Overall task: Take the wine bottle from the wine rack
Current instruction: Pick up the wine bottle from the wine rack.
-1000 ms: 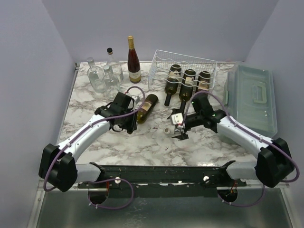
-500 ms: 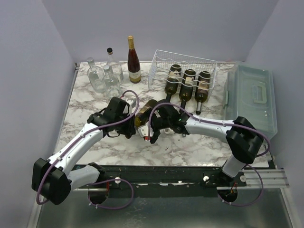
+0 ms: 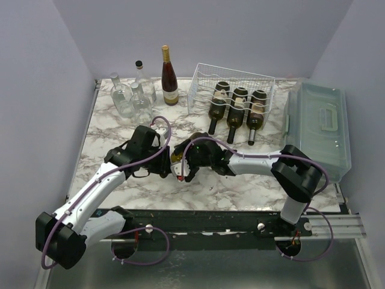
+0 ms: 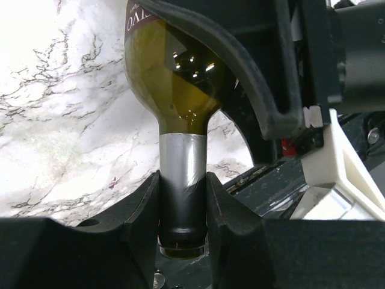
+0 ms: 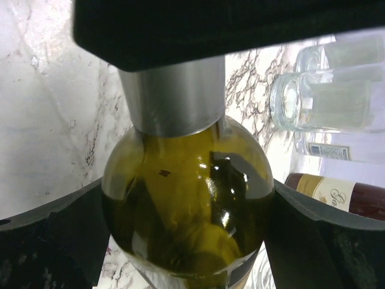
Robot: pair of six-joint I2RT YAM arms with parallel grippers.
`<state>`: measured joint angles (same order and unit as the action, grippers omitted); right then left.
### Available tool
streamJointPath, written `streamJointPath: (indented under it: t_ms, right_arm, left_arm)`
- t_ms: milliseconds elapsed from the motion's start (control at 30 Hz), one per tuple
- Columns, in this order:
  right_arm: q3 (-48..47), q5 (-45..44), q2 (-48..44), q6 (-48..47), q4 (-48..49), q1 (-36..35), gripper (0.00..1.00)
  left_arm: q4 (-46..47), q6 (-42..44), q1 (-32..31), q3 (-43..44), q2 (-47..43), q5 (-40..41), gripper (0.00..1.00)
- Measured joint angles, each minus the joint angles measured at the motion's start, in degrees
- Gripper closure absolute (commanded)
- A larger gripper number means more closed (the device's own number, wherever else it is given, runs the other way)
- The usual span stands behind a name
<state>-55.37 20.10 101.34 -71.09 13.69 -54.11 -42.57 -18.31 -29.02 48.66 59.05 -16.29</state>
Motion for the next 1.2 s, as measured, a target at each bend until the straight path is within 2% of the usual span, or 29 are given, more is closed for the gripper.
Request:
streamJointPath:
  t_ms: [167, 200, 233, 267, 300, 333, 400, 533, 667, 767, 867, 1200]
  right_arm:
    - [0.0, -0.7, 0.3, 1.6, 1.9, 0.0, 0.28]
    - [0.0, -0.8, 0.3, 1.7, 1.9, -0.1, 0.37]
    - [0.0, -0.8, 0.3, 1.5, 1.9, -0.1, 0.51]
    - [0.0, -0.8, 0.3, 1.5, 1.8, -0.1, 0.71]
    - [-0.2, -0.7, 0.3, 1.6, 1.7, -0.1, 0.79]
    - [-0.3, -0.7, 0.3, 1.8, 1.7, -0.2, 0.82]
    - [-0.3, -0.5, 0.2, 2.3, 1.8, -0.2, 0.83]
    - [-0.3, 0.3, 0.0, 3.3, 2.2, -0.2, 0.87]
    - [0.1, 1.9, -0.9, 5.5, 2.2, 0.0, 0.89]
    - [0.2, 3.9, -1.8, 7.4, 2.1, 0.0, 0.9]
    - [0.2, 5.6, -2.4, 9.4, 2.1, 0.0, 0.91]
    - [0.2, 9.6, -4.0, 18.0, 2.4, 2.5, 0.94]
  left_arm:
    - [-0.1, -0.8, 0.0, 0.0, -1.1, -0.6, 0.99]
    - [0.0, -1.0, 0.0, 0.0, -1.2, -0.6, 0.97]
    - [0.0, -1.0, 0.0, 0.0, -1.3, -0.5, 0.95]
    - [0.0, -1.1, 0.1, 0.0, -1.6, -0.4, 0.88]
    - [0.0, -1.2, 0.1, 0.0, -1.8, -0.3, 0.84]
    - [-0.1, -1.4, 0.1, 0.0, -2.3, -0.1, 0.81]
    - [-0.1, -2.0, 0.1, -0.2, -3.0, 0.2, 0.68]
    - [0.1, -3.5, 0.1, -1.0, -5.6, 0.6, 0.35]
    - [1.0, -5.3, 0.5, -1.7, -10.5, 2.1, 0.15]
    - [1.9, -6.1, 0.6, -2.5, -13.9, 3.4, 0.08]
    - [2.8, -6.6, 0.7, -3.4, -17.9, 4.2, 0.04]
    - [5.0, -4.4, 0.4, -5.8, -32.1, 3.0, 0.01]
